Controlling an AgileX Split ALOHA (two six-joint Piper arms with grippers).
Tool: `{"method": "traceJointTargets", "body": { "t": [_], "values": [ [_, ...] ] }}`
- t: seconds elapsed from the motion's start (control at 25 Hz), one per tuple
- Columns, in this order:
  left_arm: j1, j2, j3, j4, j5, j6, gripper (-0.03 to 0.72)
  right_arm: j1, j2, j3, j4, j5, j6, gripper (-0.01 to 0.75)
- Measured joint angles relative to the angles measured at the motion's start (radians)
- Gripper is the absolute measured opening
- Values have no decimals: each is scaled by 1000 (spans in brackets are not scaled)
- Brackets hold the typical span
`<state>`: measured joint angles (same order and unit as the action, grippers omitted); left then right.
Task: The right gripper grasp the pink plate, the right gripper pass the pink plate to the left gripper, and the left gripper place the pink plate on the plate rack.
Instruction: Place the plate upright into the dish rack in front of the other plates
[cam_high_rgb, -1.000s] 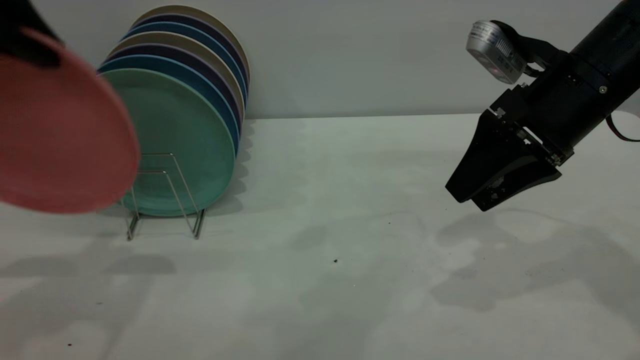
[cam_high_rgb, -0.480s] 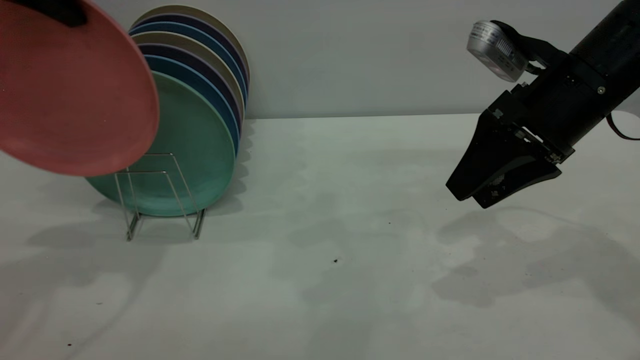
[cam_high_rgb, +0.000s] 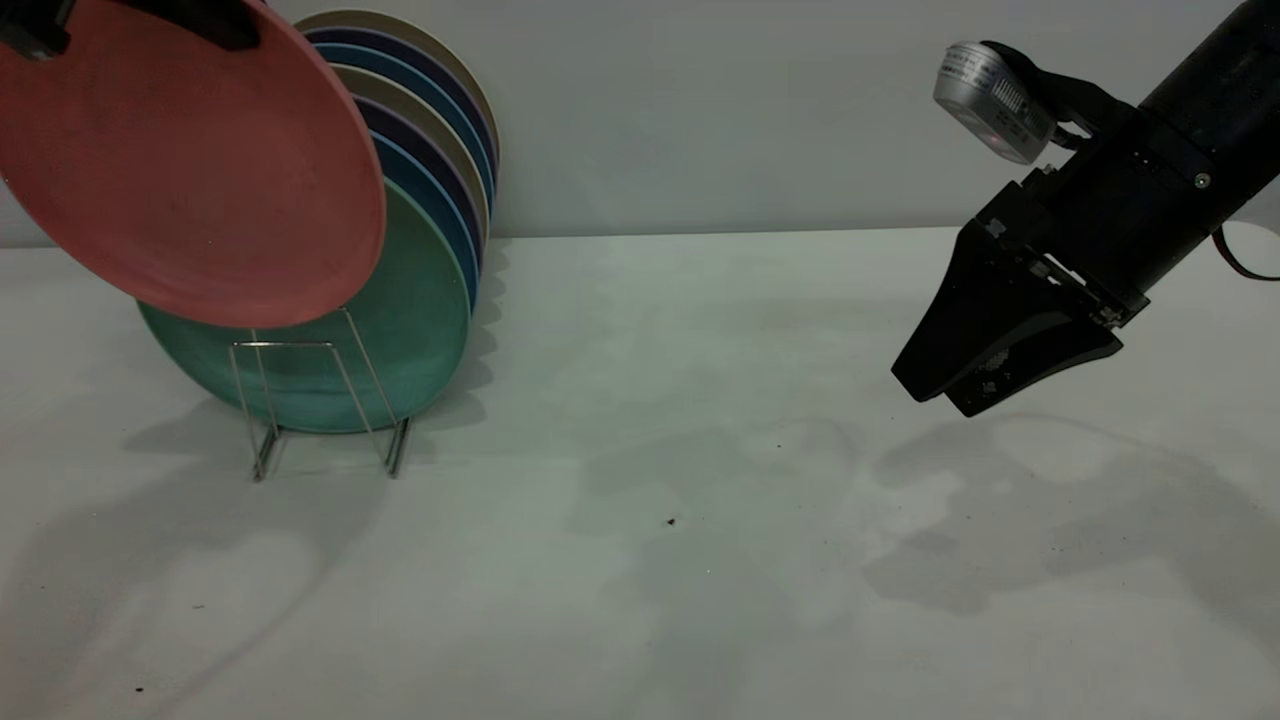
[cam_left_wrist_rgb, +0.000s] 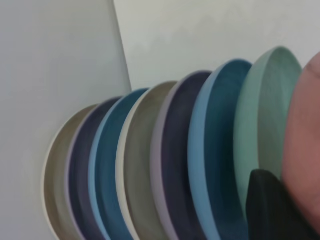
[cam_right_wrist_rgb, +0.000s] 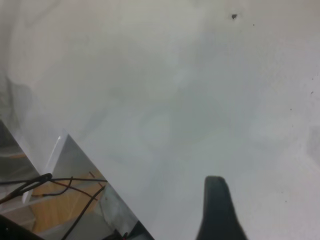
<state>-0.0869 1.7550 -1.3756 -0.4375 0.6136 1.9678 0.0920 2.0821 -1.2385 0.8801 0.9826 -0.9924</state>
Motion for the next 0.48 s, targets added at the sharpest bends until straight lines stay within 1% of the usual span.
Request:
{"method": "traceJointTargets", "body": {
  "t": [0.48],
  "values": [
    [0,68,0,-35,-12,0,93,0,0,0,-1,0,2,525]
  ]
}}
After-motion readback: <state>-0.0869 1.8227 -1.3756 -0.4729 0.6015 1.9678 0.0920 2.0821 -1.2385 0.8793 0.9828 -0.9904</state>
